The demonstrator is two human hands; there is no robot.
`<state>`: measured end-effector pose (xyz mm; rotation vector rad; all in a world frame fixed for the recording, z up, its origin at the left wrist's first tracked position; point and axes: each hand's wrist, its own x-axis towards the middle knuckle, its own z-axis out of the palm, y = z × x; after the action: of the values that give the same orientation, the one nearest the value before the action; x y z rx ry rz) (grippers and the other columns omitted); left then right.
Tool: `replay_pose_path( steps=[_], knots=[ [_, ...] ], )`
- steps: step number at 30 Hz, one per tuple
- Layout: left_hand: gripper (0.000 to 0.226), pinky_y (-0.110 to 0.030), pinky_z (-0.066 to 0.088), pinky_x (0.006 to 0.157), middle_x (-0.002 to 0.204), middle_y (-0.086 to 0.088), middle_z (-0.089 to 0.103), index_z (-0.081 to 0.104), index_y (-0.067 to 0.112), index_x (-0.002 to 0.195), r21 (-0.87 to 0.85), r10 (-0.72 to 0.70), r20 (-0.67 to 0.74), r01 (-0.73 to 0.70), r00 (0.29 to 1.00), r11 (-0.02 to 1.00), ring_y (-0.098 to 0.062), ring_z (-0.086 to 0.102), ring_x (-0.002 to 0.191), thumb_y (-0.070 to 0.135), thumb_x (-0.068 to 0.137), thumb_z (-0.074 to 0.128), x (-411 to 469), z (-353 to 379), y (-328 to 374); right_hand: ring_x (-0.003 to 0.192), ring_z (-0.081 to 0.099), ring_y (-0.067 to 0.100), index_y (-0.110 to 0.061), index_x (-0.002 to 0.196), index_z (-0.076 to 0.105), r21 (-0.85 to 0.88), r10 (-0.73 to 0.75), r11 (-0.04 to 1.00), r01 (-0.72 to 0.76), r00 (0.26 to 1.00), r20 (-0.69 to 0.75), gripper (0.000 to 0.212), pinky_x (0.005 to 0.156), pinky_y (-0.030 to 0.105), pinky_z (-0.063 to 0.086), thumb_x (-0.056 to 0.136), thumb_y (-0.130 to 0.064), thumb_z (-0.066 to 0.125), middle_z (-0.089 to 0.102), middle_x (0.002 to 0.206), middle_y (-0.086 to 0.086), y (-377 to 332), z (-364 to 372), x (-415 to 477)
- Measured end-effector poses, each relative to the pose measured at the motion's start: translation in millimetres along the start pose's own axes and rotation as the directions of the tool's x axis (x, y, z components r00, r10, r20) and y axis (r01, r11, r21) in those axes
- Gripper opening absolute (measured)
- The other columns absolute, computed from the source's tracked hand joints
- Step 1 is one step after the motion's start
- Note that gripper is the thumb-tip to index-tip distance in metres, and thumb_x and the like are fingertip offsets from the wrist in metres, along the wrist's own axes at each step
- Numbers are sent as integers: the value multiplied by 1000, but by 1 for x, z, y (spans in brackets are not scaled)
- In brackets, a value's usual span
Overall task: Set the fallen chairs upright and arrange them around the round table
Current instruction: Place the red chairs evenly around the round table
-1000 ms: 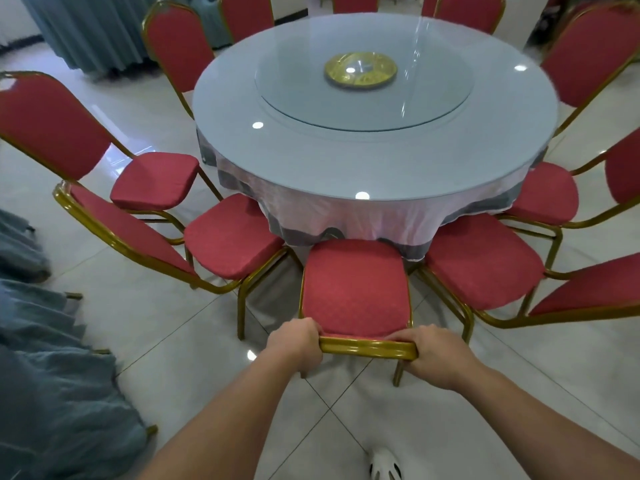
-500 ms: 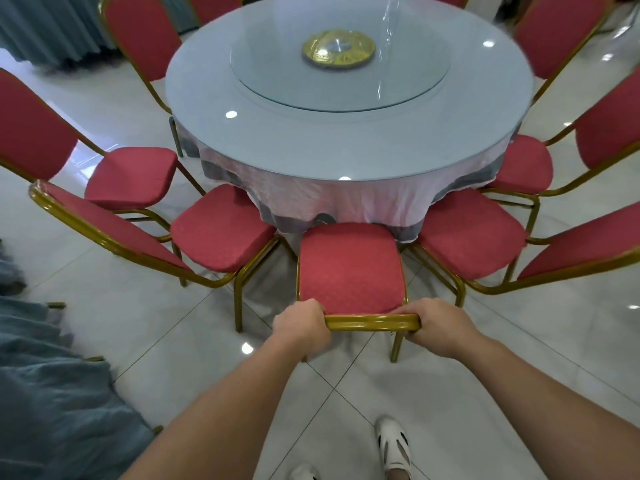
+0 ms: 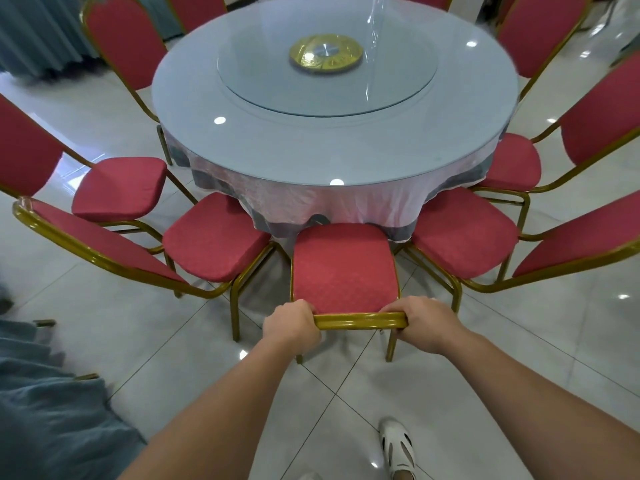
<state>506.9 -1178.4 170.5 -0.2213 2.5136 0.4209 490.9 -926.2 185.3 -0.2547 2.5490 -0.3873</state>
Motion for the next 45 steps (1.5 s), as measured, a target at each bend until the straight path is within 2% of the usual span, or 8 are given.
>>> replay_pose_path(
  steps=[5, 8, 10, 13, 16, 31, 38, 45],
  knots=[
    [19, -43, 62, 83, 107, 5, 64, 69, 31, 104, -127, 62, -12, -63, 998, 990, -18, 63, 95, 29, 85, 73, -9, -2, -10, 86, 63, 11, -40, 102, 70, 42, 80, 996, -77, 994, -74, 19, 63, 27, 42, 83, -36, 72, 68, 88, -15, -11, 1, -14],
    [64, -44, 55, 101, 140, 4, 49, 57, 27, 141, -191, 117, -24, -120, 993, 974, -21, 55, 123, 44, 83, 79, -20, -10, -25, 92, 62, 12, -43, 112, 63, 65, 82, 995, -77, 993, -89, 33, 68, 28, 45, 80, -45, 72, 65, 97, -15, -26, -3, -28],
    [73, -41, 52, 107, 146, 3, 48, 52, 23, 149, -225, 137, -42, -143, 990, 964, -19, 55, 128, 47, 86, 78, -31, -24, -36, 101, 60, 11, -40, 127, 60, 57, 59, 997, -54, 994, -95, 50, 79, 30, 50, 80, -49, 72, 64, 109, -15, -45, -10, -37],
    [66, -31, 48, 104, 149, 3, 51, 52, 23, 150, -252, 149, -63, -160, 987, 954, -17, 55, 130, 46, 93, 74, -50, -55, -56, 122, 56, 15, -35, 146, 50, 54, 26, 998, -21, 994, -104, 71, 103, 36, 49, 81, -55, 73, 60, 135, -10, -84, -24, -44],
    [57, -30, 44, 103, 152, 3, 51, 52, 24, 150, -277, 141, -128, -172, 982, 945, -18, 52, 136, 41, 98, 69, -68, -88, -79, 131, 53, 16, -34, 149, 48, 62, -27, 997, 36, 990, -140, 77, 111, 38, 44, 81, -59, 72, 57, 144, -9, -127, -35, -40],
    [48, -39, 53, 107, 144, 5, 58, 60, 26, 143, -286, -96, -302, 5, 948, 958, -16, 60, 125, 39, 98, 68, -43, -220, -212, 129, 56, 11, -32, 149, 49, -8, -374, 926, 377, 916, -148, 73, 108, 34, 48, 83, -55, 72, 60, 141, -12, -311, -80, 90],
    [40, -29, 52, 100, 137, 6, 61, 64, 25, 137, -252, -194, -336, 110, 922, 961, -13, 59, 121, 36, 99, 68, -31, -274, -287, 138, 46, 10, -34, 154, 41, 16, -521, 852, 523, 852, -45, 76, 117, 32, 39, 88, -57, 70, 49, 152, -11, -405, -72, 164],
    [39, -32, 41, 112, 145, 6, 57, 63, 26, 139, -185, -201, -414, 134, 888, 974, -16, 48, 136, 30, 99, 67, -16, -309, -368, 135, 48, 8, -32, 153, 43, 39, -612, 791, 610, 791, 26, 72, 114, 30, 41, 90, -54, 69, 54, 148, -12, -509, -56, 209]
  ],
)
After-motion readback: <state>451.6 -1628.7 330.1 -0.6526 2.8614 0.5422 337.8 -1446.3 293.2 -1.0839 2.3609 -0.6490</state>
